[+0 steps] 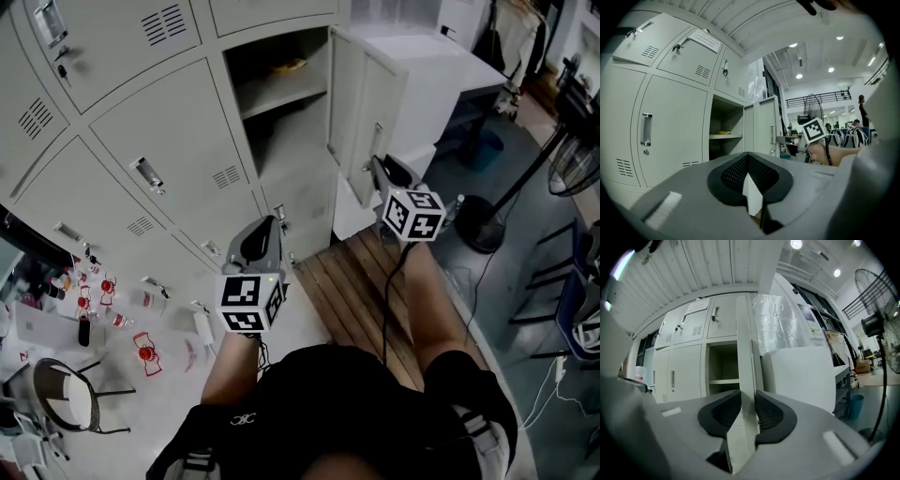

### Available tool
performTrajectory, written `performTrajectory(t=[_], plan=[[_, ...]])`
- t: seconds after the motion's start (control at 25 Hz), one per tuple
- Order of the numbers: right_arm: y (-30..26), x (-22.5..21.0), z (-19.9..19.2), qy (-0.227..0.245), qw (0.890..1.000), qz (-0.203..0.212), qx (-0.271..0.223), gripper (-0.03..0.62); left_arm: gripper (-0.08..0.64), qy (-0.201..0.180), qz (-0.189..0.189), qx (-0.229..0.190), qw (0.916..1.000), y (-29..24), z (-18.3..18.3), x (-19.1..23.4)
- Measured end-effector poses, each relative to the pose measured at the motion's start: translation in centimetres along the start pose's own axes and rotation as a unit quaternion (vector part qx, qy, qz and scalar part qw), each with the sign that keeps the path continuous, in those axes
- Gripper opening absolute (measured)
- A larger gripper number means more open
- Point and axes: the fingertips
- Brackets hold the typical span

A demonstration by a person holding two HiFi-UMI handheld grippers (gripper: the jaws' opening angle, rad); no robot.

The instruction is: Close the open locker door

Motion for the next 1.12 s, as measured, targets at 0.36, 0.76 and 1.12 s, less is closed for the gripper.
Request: performTrajectory(t=[0.36,0.76,1.12], plan=[[-0.9,4.7,-1.4,0.02,0.999,0.034,0.015,0.112,0.0,0.002,0.009,0.005,0.9999,0.5,-0.5,1.1],[-2.7,8.9,-2.7,0.041,0.996,0.071,0.033,0.121,0.0,0.009,0.033,0.014,0.9993,1.6,-1.5,3.4],[-5.4,13.0,-3.9,0.052,0.995,0.074,0.05,0.11,0.0,0.014,0.066,0.018,0.9976,3.3,-2.1,5.9]])
Point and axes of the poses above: the fingertips, and each gripper's own axes: y backward along the fingers, x to its left, z out of its top, and after that the axes turned 12 degrees about -y, right-handed
